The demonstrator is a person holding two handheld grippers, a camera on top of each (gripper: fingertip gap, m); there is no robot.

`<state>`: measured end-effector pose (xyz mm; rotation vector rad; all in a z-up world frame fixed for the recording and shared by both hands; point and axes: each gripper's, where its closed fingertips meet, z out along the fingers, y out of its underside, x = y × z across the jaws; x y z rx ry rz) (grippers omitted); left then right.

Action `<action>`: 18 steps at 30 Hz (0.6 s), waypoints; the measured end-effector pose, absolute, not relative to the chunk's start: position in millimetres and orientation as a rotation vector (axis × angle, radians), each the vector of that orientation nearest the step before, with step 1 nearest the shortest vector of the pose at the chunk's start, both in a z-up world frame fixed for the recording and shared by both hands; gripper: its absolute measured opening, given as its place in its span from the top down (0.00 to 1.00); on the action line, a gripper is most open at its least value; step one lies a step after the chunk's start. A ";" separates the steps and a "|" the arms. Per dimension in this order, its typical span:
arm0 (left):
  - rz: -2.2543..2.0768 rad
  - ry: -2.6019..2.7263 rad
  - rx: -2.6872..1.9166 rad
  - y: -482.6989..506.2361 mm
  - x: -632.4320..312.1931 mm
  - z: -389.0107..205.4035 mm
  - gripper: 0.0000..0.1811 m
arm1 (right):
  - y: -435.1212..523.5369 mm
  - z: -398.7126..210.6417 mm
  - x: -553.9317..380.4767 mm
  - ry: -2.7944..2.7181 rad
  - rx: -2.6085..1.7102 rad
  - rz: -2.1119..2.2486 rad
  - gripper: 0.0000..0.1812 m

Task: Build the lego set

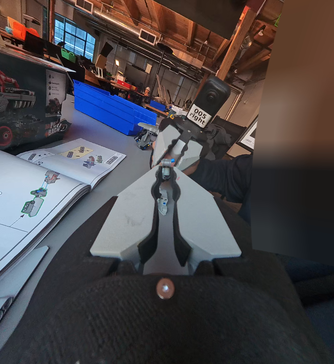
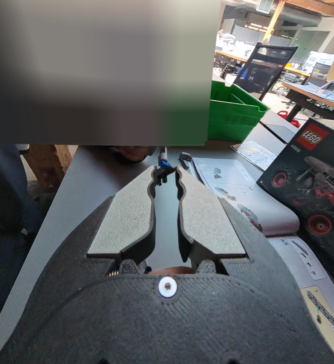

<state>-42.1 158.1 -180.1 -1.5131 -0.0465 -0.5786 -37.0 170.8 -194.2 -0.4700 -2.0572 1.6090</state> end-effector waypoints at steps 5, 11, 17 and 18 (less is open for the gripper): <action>-0.608 -0.054 -1.519 158.1 -42.2 -181.3 0.97 | 171.8 -190.9 -35.7 -2.067 -0.499 1.674 0.93; -0.607 -0.086 -1.529 158.1 -48.0 -183.3 0.97 | 177.6 -187.6 -38.3 -2.050 -0.536 1.702 0.94; -0.614 -0.124 -1.521 157.0 -55.1 -183.8 0.98 | 182.6 -184.6 -41.1 -2.024 -0.554 1.699 0.94; -0.616 -0.131 -1.522 156.9 -56.2 -184.1 0.98 | 183.9 -184.6 -42.1 -2.020 -0.563 1.698 0.95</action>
